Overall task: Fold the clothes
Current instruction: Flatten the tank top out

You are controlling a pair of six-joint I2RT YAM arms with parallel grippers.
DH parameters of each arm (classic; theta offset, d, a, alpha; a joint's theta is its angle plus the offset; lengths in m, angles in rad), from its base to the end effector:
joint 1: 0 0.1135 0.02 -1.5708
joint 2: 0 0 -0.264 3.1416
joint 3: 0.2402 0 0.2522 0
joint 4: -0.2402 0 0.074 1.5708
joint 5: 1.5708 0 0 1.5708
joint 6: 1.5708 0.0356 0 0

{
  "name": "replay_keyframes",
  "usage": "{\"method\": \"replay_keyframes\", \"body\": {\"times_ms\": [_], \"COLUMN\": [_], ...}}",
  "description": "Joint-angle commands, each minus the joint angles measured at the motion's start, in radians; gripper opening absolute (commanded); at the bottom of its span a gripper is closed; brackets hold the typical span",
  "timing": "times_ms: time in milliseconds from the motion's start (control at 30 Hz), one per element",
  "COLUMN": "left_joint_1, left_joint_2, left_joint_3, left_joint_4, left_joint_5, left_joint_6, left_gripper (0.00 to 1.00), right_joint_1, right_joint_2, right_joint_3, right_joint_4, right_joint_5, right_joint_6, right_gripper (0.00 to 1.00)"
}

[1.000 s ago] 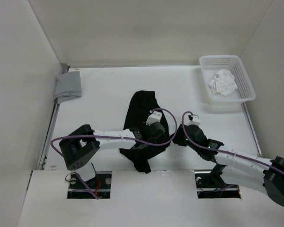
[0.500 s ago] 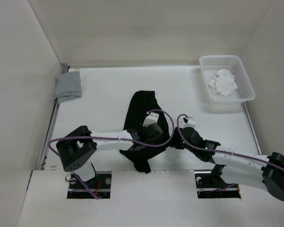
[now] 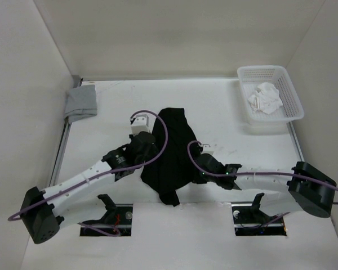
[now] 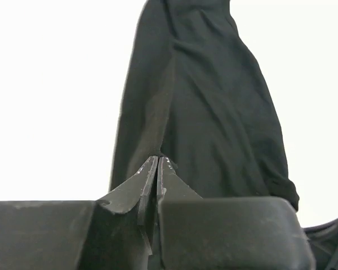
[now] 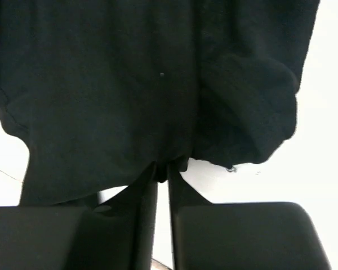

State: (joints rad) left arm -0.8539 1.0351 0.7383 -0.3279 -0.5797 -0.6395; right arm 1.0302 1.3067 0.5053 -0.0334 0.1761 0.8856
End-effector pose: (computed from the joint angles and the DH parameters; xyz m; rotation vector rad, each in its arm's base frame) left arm 0.1601 -0.1540 0.2656 -0.0926 2.0910 -0.2664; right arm 0.1277 0.2007 0.1533 -0.0957 2.5002 0.6617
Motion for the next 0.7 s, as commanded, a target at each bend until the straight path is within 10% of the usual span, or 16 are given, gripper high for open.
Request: {"method": "replay_keyframes", "body": {"times_ms": [0, 333, 533, 667], "left_joint_1": [0.071, 0.315, 0.385, 0.388], "left_joint_2": [-0.102, -0.250, -0.268, -0.305], "left_joint_3": [-0.022, 0.234, 0.400, 0.351], "left_joint_4": [-0.068, -0.024, -0.017, -0.053], "left_joint_5": [0.001, 0.184, 0.267, 0.264], "left_joint_6": [-0.012, 0.034, 0.024, 0.018], "left_gripper": [0.00, 0.00, 0.00, 0.00], "right_joint_1": [0.040, -0.032, 0.023, 0.076], "right_joint_2": [-0.055, -0.497, -0.485, -0.407], "right_joint_3": [0.094, 0.482, 0.700, 0.528], "right_joint_4": [-0.043, -0.353, -0.356, -0.376], "right_joint_5": [0.091, 0.233, 0.384, 0.298], "right_joint_6": [0.019, -0.199, -0.362, -0.214], "right_gripper": [0.12, 0.06, 0.05, 0.09]}}
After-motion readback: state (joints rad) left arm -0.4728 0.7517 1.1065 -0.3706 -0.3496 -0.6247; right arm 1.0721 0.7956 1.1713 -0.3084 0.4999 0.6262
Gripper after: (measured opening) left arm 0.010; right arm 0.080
